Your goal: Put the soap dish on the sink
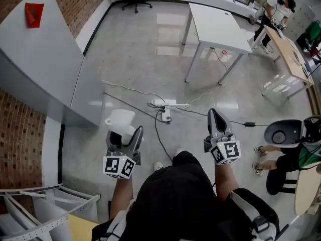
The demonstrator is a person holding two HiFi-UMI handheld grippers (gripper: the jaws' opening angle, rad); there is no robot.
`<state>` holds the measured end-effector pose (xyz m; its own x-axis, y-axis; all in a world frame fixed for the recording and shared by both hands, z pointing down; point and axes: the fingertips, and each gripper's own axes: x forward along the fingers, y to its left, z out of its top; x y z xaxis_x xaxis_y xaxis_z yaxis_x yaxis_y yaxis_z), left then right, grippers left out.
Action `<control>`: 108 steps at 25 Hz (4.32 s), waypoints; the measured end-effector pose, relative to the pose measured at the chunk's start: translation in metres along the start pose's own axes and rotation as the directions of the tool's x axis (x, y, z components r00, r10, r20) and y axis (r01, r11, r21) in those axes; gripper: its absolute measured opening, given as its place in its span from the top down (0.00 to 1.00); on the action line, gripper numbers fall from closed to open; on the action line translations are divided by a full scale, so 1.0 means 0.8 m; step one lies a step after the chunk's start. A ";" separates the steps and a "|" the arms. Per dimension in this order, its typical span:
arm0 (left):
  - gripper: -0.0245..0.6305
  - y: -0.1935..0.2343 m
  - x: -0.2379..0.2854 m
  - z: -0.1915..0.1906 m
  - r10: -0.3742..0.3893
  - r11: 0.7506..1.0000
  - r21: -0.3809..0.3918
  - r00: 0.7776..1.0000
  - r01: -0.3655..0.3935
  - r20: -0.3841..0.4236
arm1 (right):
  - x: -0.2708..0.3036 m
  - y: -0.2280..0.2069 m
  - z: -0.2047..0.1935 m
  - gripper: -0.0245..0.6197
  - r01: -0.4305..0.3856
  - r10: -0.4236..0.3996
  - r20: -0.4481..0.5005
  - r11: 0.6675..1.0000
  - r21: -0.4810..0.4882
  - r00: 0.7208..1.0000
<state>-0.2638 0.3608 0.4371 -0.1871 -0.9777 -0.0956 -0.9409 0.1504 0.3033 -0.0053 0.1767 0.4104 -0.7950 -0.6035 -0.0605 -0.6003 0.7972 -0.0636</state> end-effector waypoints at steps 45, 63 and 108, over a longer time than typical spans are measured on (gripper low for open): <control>0.26 -0.207 0.539 -0.134 -0.281 0.959 -0.002 0.944 0.285 -0.175 | 0.115 -0.454 -0.026 0.95 0.261 -0.262 0.011 0.964 0.054 0.965; 0.26 -0.152 0.732 -0.122 -0.391 0.920 -0.034 0.906 0.391 -0.161 | 0.281 -0.514 -0.007 0.95 0.349 -0.349 0.041 0.937 0.004 0.936; 0.26 -0.177 1.069 -0.234 -0.366 0.926 -0.030 0.878 0.376 -0.308 | 0.513 -0.780 -0.049 0.95 0.323 -0.323 -0.010 0.946 -0.014 0.946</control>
<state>-0.2379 -0.5237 0.4897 0.2674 -0.9587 0.0972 -0.9333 -0.2325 0.2737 0.0393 -0.5682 0.4641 -0.5596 -0.8283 -0.0271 -0.8258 0.5601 -0.0662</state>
